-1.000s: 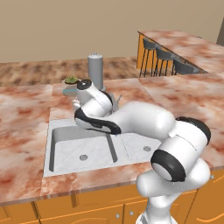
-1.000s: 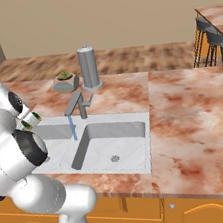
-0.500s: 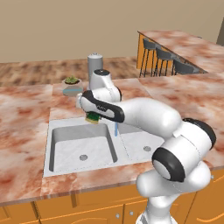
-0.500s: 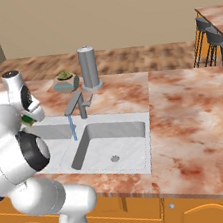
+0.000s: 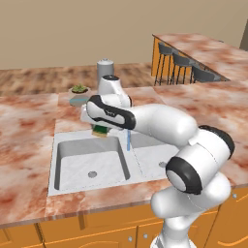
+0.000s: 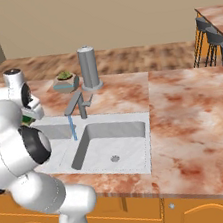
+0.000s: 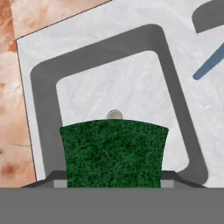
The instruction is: Soak the sponge with water for a few seconds and then drop it inside the sink.
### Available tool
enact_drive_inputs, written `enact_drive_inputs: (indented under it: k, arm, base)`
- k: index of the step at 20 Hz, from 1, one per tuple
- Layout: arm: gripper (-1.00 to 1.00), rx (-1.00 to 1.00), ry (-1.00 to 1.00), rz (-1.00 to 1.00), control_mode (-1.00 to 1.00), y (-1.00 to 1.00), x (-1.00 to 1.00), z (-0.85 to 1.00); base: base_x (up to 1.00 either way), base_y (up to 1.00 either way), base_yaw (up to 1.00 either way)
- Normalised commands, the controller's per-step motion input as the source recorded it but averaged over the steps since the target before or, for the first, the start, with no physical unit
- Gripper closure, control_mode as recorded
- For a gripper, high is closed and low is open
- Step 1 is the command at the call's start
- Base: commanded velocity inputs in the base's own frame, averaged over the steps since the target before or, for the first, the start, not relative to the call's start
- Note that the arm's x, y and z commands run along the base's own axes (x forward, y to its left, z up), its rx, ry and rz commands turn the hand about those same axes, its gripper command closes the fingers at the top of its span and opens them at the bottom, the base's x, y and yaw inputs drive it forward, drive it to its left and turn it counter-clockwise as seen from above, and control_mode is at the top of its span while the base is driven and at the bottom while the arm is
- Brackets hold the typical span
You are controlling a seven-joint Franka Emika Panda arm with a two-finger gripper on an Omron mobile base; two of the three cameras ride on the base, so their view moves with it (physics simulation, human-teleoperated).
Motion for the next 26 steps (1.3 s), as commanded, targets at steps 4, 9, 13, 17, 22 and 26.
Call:
enact_drive_inputs:
  k: [4, 9, 13, 17, 22, 26]
  arm:
    - [1.00, -0.09, 0.00, 0.04, -1.00, 0.18, 0.00, 0.00]
    - [1.00, -0.14, 0.00, 0.03, -1.00, 0.14, 0.00, -0.05]
    - [1.00, -0.05, 0.00, 0.02, -1.00, 0.01, 0.00, -0.15]
    - [1.00, 0.00, -0.01, 0.00, -1.00, 0.00, 0.00, -0.12]
    - [1.00, 0.00, 0.00, 0.00, -1.00, 0.00, 0.00, -0.01]
    - [1.00, 0.00, 0.00, 0.00, -1.00, 0.01, 0.00, -0.19]
  base:
    - [0.00, 0.00, 0.00]
    - [0.00, 0.00, 0.00]
    - [0.00, 0.00, 0.00]
    - [0.00, 0.00, 0.00]
    - [0.00, 0.00, 0.00]
    - [0.00, 0.00, 0.00]
